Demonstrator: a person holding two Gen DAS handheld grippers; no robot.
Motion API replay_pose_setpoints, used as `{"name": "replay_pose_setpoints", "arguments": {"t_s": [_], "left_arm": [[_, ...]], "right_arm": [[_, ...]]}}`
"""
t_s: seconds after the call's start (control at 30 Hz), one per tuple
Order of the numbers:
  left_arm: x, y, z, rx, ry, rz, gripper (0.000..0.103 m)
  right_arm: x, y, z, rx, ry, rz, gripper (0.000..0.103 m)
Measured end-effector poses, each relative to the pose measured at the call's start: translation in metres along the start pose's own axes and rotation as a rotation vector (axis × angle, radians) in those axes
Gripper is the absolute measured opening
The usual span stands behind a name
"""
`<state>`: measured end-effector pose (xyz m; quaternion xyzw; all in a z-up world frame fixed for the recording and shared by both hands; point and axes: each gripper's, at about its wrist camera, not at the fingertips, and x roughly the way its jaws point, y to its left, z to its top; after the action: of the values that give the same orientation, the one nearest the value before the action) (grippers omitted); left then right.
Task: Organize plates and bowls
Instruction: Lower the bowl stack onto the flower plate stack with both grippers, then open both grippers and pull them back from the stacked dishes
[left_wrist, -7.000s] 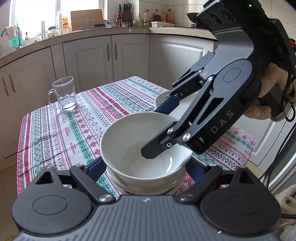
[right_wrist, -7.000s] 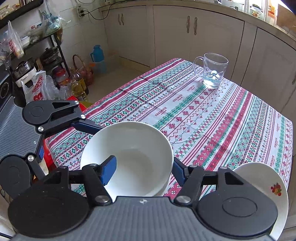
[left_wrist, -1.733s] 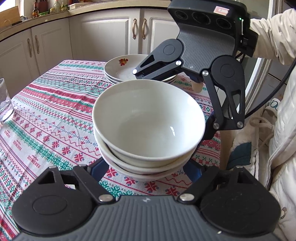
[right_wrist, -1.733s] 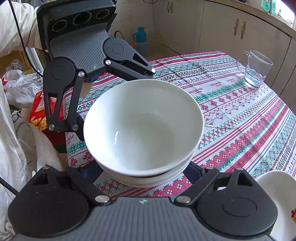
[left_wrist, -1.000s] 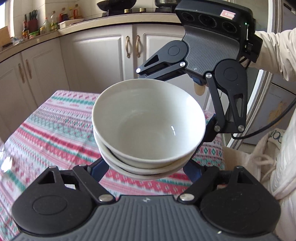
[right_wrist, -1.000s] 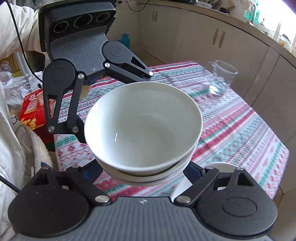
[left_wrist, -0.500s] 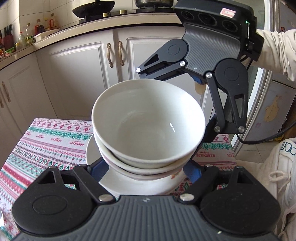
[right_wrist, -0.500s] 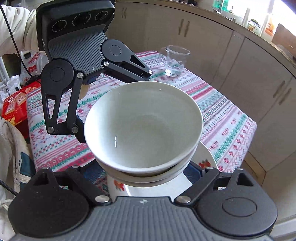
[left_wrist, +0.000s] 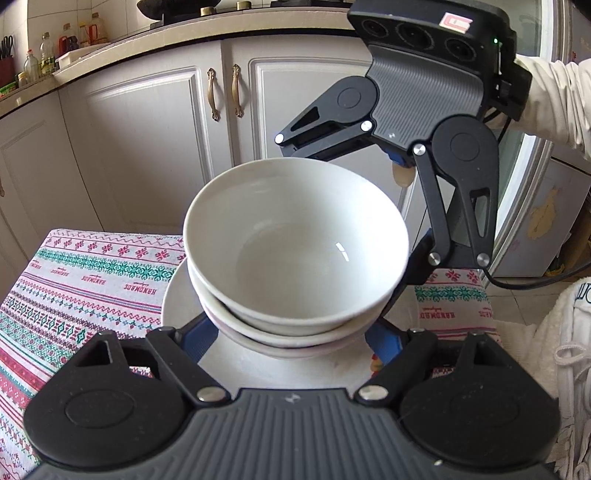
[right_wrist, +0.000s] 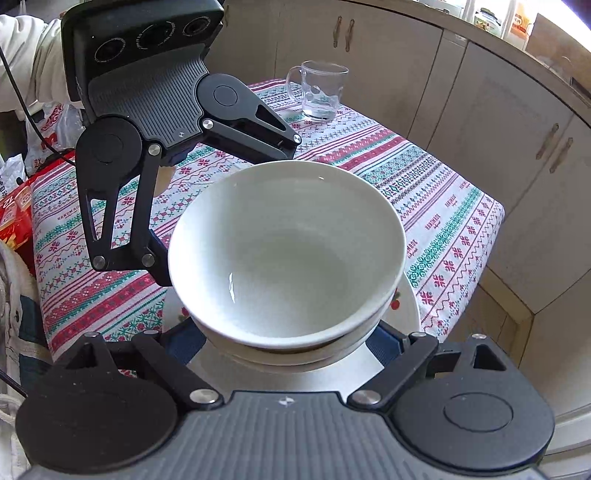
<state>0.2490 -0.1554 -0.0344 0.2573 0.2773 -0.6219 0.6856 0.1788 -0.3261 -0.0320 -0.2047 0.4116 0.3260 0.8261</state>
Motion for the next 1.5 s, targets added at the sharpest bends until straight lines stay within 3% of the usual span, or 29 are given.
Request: {"name": "replay_pose_setpoints", "arguments": {"t_s": [0.5,0.67,0.73,0.77,0.87,1.13,1.2,1.37,1.5], "left_arm": [[-0.003,-0.003,-0.005,0.005,-0.009,0.009,0.086],[-0.007,-0.010,-0.007,0.013,-0.017,0.057,0.092],[-0.011,-0.014,-0.009,0.011,-0.030,0.078,0.100],[-0.013,-0.015,-0.010,0.011,-0.039,0.089,0.101],[-0.020,-0.018,-0.015,-0.006,-0.046,0.113,0.101],[-0.056,-0.039,-0.037,-0.159,-0.138,0.283,0.101],[-0.066,-0.048,-0.039,-0.207,-0.152,0.340,0.102],[-0.076,-0.077,-0.036,-0.390,-0.137,0.576,0.102],[-0.085,-0.104,-0.037,-0.525,-0.123,0.682,0.102]], "right_arm": [[0.006,-0.017,-0.008,0.061,-0.012,0.040,0.095],[0.006,-0.015,-0.009,0.059,-0.023,0.027,0.095],[0.005,-0.014,-0.010,0.063,-0.029,0.022,0.099],[0.004,-0.013,-0.010,0.063,-0.039,0.018,0.103],[0.000,-0.008,-0.009,0.060,-0.046,-0.010,0.103],[-0.025,0.014,-0.018,0.134,-0.111,-0.112,0.103],[-0.033,0.023,-0.019,0.193,-0.120,-0.179,0.103],[-0.046,0.050,-0.018,0.411,-0.154,-0.388,0.103],[-0.045,0.080,-0.023,0.564,-0.188,-0.499,0.103]]}}
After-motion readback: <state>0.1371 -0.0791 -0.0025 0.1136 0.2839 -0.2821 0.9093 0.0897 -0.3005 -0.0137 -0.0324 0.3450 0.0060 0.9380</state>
